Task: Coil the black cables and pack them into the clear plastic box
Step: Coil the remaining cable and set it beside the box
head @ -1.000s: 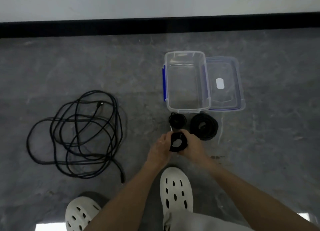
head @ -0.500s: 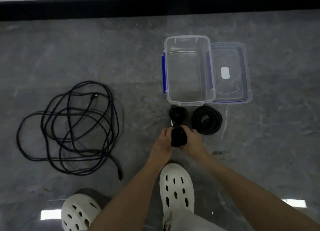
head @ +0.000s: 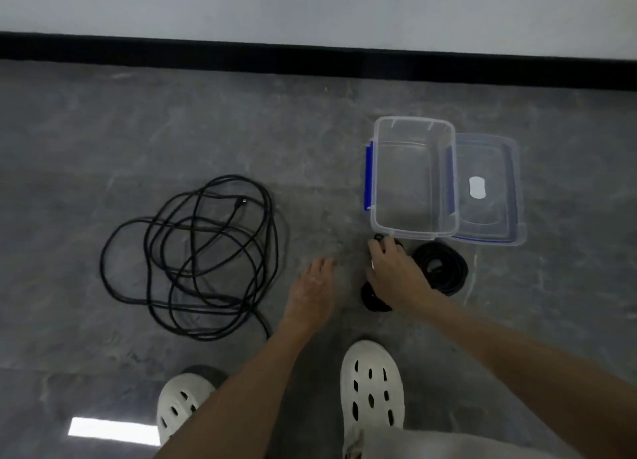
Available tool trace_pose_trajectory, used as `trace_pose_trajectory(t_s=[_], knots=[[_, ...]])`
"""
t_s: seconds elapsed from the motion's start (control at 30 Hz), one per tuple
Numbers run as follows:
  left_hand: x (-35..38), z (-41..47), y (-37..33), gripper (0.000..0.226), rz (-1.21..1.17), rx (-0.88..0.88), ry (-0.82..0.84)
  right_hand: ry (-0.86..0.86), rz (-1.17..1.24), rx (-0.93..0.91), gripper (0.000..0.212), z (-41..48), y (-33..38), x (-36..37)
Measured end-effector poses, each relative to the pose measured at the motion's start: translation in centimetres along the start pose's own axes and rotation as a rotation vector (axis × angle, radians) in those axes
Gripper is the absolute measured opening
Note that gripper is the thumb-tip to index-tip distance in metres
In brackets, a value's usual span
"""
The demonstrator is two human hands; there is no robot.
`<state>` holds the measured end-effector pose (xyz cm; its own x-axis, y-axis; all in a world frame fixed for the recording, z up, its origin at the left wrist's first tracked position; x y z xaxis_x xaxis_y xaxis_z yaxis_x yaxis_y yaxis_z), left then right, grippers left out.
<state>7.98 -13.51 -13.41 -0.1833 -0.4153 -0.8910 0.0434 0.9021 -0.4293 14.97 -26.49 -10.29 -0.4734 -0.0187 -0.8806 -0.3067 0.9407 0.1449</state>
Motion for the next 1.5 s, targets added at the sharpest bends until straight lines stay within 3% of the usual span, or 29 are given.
trace_pose_trajectory(t_s=[0.13, 0.3, 0.53, 0.63, 0.73, 0.93, 1.13, 1.23, 1.3, 1.4, 1.5], knots=[[-4.1, -0.3, 2.7, 0.041, 0.047, -0.094, 0.02, -0.024, 0.006, -0.226, 0.025, 2.3, 6.2, -4.2], [-8.2, -1.2, 7.1, 0.039, 0.076, -0.212, -0.032, 0.009, -0.007, -0.361, 0.02, 4.2, 14.0, -6.7], [-10.0, -2.4, 15.0, 0.04, 0.07, -0.339, -0.014, 0.113, -0.089, -0.396, 0.043, 7.5, 21.3, -3.3], [-9.6, -2.3, 18.2, 0.046, 0.061, -0.38, 0.047, 0.182, -0.15, -0.407, 0.043, 9.3, 23.8, -1.1], [-8.3, -2.4, 20.8, 0.052, 0.025, -0.359, 0.14, 0.229, -0.196, -0.407, 0.058, 11.1, 25.8, 1.4], [-4.5, -3.3, 23.8, 0.061, 0.065, -0.411, 0.444, 0.356, -0.239, -0.31, 0.075, 13.1, 27.2, 6.2], [-7.1, -2.1, 22.8, 0.044, 0.051, -0.405, 0.288, 0.19, -0.214, -0.281, 0.058, 12.7, 27.3, 4.4], [-9.7, -1.7, 21.4, 0.043, -0.083, -0.371, 0.263, 0.079, -0.105, -0.346, 0.034, 11.7, 27.3, 1.3], [-12.1, -1.7, 20.2, 0.037, -0.181, -0.36, 0.196, 0.025, 0.081, -0.358, 0.021, 10.8, 27.4, -1.6], [-16.6, -2.6, 18.5, 0.02, -0.301, -0.382, 0.003, -0.057, 0.357, -0.302, 0.021, 8.7, 27.5, -6.8], [-20.5, -3.1, 16.6, 0.016, -0.46, -0.359, -0.218, -0.187, 0.544, -0.291, 0.015, 6.1, 27.8, -11.5]])
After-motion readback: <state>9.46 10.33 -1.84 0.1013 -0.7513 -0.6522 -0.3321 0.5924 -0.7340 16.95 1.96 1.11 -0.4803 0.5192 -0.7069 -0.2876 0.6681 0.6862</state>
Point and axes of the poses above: each hand's wrist, its own z-axis towards the middle knuckle, its own x-axis out of the palm, y = z × x, the point moved 5 cm from there along z, towards the middle knuckle, and after that the axes turned 7 degrees about x, right-handed, at the moved point
